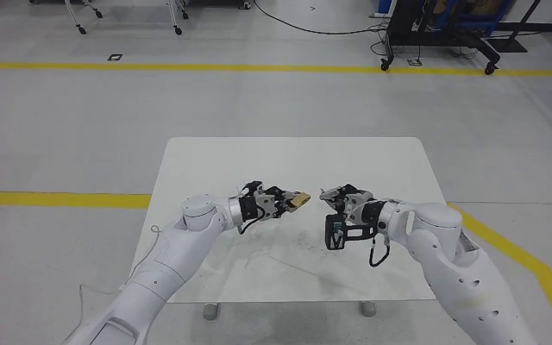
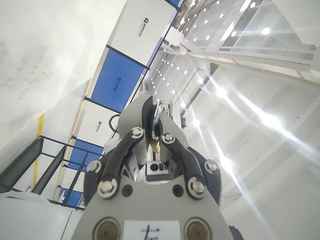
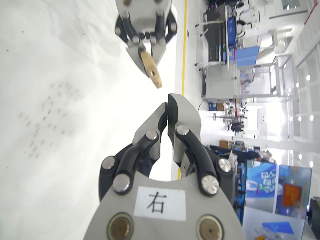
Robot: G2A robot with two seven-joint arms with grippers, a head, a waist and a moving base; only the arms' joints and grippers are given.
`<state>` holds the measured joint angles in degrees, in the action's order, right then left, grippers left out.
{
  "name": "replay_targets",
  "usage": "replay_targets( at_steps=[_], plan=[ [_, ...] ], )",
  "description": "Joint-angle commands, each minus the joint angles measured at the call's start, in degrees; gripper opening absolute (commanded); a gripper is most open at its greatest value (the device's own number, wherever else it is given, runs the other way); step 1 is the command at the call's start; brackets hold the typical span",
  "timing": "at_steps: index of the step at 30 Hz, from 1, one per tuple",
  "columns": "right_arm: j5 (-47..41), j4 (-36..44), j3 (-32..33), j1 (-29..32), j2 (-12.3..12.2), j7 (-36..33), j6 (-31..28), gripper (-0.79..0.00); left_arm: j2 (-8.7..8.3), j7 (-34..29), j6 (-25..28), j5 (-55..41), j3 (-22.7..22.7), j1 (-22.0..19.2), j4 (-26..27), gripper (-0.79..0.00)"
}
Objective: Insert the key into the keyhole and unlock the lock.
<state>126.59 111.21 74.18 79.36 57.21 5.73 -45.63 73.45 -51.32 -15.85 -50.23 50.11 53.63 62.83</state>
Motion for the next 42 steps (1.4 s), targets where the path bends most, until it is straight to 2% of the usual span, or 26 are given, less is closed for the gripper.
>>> replay_targets(
  at_steps=[1, 12, 27, 33, 38, 42],
  plan=[
    [0.0, -0.6, -1.5, -0.6, 0.2, -2.7, -0.4, -0.785, 0.04, -0.6, 0.7, 0.2, 0.1, -0.1, -0.2, -0.785],
    [1.2, -3.4, -9.2, -6.4, 1.4, -8.1, -3.7, -0.785, -0.17, -1.9, 2.6, 4.7, 0.6, -0.3, 0.5, -0.785],
    [2.0, -0.8, -12.7, -8.1, 1.7, -10.4, -6.1, -0.785, 0.31, -0.7, 2.5, 8.5, -0.3, -1.0, 0.8, -0.785],
    [1.9, -0.6, -11.3, -7.5, 1.5, -11.0, -5.5, -0.785, 0.49, 1.1, 3.5, 8.2, 0.6, -1.1, 0.1, -0.785],
    [1.0, 4.3, -7.5, -4.9, 0.7, -10.3, -6.6, -0.785, 0.45, 2.2, 3.7, 8.5, 1.3, -0.7, 0.1, -0.785],
    [1.6, 9.5, -6.6, -3.4, -0.2, -4.2, -9.1, -0.785, 0.57, 2.1, 2.7, 8.3, 1.3, -0.6, -0.3, -0.785]
  ],
)
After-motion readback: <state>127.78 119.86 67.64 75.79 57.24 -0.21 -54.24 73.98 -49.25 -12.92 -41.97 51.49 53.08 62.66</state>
